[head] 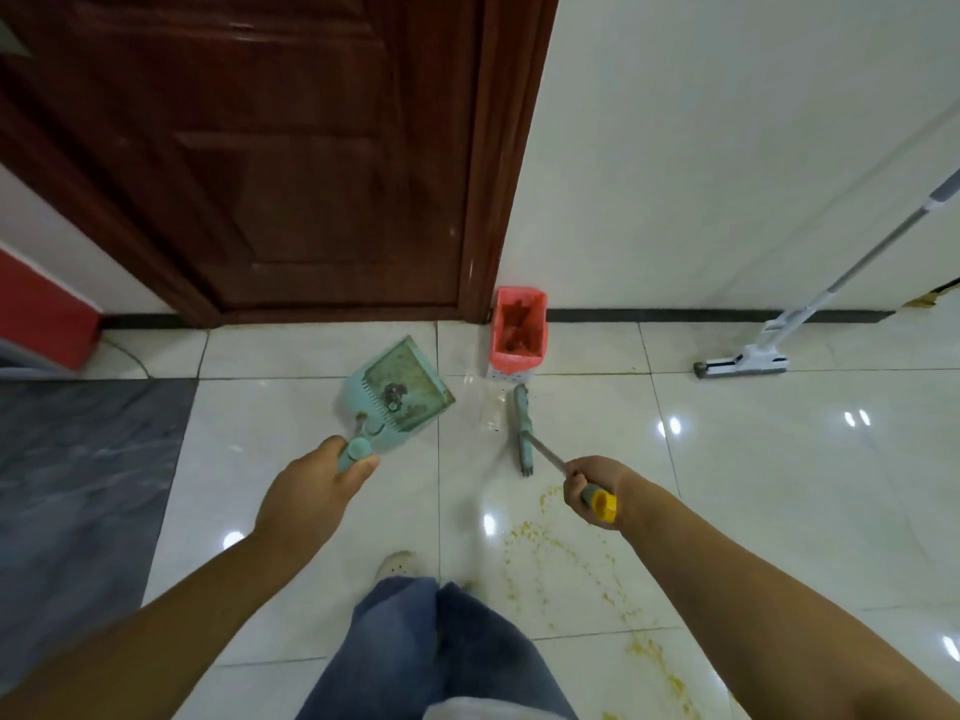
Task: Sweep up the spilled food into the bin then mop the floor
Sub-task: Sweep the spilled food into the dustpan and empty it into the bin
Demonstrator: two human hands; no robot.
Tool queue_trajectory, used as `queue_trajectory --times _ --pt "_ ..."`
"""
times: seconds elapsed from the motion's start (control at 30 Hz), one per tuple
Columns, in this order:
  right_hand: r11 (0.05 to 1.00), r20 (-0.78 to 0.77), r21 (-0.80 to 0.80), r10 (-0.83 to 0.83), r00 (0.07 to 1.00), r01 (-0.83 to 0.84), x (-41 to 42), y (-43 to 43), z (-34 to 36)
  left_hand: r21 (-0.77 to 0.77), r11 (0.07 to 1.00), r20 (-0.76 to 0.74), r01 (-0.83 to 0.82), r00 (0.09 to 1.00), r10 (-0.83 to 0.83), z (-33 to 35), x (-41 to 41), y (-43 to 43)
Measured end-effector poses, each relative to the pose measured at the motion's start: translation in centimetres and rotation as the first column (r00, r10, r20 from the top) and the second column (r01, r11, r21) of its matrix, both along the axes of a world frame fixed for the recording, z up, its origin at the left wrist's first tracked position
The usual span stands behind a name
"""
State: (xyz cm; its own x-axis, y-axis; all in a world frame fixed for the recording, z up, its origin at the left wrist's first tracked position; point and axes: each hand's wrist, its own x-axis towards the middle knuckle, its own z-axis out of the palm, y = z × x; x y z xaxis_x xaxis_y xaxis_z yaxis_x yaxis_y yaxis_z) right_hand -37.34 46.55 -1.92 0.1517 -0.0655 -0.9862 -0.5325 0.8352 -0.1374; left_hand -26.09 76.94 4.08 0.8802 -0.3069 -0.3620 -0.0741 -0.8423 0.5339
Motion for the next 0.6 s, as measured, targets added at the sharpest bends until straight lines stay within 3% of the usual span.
queue_trajectory --times 0.33,0.43,0.6 --pt "0.974 -0.155 -0.162 0.135 0.979 -0.16 4.6 4.3 -3.0 -0.03 0.998 -0.243 0.053 0.968 -0.058 -6.4 6.6 -0.2" --pt "0.946 -0.213 -0.171 0.238 0.948 -0.276 5.3 4.9 -3.6 -0.077 0.997 -0.317 0.006 0.948 -0.03 -7.3 8.9 -1.5" --pt "0.747 -0.289 -0.23 0.56 0.776 -0.624 5.9 6.4 -3.1 -0.075 0.996 -0.384 -0.054 0.923 0.021 -8.1 12.8 -2.9"
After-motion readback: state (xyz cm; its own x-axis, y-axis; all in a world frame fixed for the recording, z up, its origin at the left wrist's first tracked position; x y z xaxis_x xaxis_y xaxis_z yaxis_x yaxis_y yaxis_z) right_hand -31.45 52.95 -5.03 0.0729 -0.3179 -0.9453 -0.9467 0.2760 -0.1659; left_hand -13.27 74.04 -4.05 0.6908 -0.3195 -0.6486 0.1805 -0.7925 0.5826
